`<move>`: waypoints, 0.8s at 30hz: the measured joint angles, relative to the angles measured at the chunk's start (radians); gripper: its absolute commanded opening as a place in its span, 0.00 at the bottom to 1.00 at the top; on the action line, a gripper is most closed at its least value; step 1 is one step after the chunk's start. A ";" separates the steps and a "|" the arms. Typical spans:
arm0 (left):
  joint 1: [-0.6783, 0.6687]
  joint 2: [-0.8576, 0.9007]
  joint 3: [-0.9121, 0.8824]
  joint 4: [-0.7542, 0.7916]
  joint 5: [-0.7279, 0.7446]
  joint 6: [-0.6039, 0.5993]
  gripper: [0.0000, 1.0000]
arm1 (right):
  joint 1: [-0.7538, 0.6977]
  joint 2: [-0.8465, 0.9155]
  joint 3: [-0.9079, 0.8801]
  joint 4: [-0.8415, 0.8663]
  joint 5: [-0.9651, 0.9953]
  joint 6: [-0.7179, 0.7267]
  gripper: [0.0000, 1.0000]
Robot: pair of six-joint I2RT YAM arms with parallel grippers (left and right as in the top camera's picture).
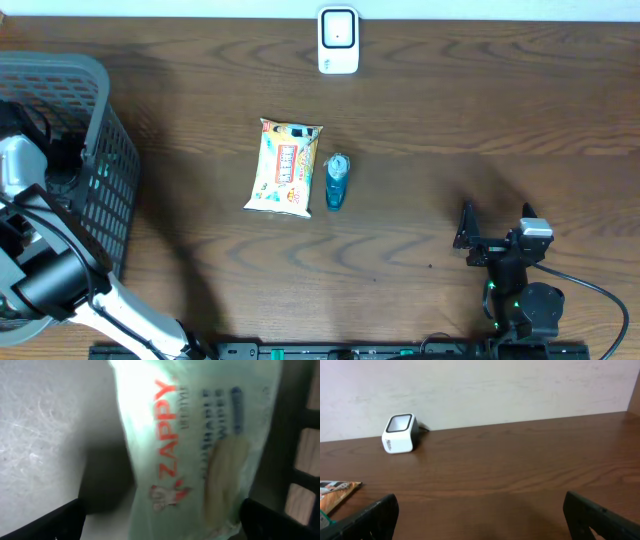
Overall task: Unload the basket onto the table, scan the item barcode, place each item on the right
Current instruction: 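Reach the left gripper into the basket and grasp the green wipes pack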
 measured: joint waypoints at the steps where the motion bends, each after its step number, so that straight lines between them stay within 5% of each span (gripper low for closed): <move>1: 0.000 0.000 -0.003 0.012 0.000 0.003 0.80 | 0.000 0.000 0.000 0.000 0.000 0.000 0.99; 7: 0.000 0.000 -0.018 0.020 -0.005 0.008 0.28 | 0.000 0.000 0.000 0.000 0.000 0.000 0.99; 11: 0.000 -0.002 -0.019 0.018 0.005 0.008 0.11 | 0.000 0.000 0.000 0.000 0.000 0.000 0.99; 19: 0.023 -0.085 -0.051 -0.014 0.004 -0.006 0.08 | 0.000 0.000 0.000 0.000 0.000 0.000 0.99; 24: 0.036 -0.321 -0.061 -0.012 0.027 -0.050 0.08 | 0.000 0.000 0.000 0.000 0.000 0.000 0.99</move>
